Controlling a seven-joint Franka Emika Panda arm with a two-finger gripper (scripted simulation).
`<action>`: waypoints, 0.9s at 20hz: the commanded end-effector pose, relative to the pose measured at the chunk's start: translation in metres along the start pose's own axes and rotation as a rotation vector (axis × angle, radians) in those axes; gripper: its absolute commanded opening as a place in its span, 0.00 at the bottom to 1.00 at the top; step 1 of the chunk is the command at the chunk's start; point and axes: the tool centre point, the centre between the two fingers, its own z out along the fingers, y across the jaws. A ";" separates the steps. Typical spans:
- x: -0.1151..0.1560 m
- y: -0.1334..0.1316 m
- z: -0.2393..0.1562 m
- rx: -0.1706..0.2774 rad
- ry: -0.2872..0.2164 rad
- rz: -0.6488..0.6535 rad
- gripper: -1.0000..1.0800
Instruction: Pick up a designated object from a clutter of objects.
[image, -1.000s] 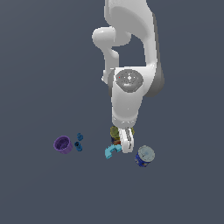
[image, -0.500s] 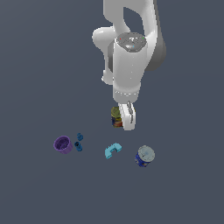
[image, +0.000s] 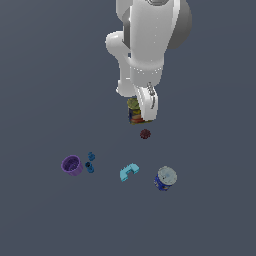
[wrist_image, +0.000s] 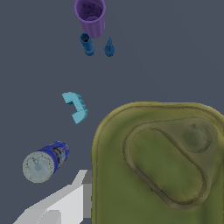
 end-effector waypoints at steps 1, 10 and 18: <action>-0.002 0.013 -0.020 0.004 0.001 0.000 0.00; -0.010 0.052 -0.073 0.005 0.003 0.001 0.00; -0.015 0.069 -0.098 0.004 0.002 0.001 0.00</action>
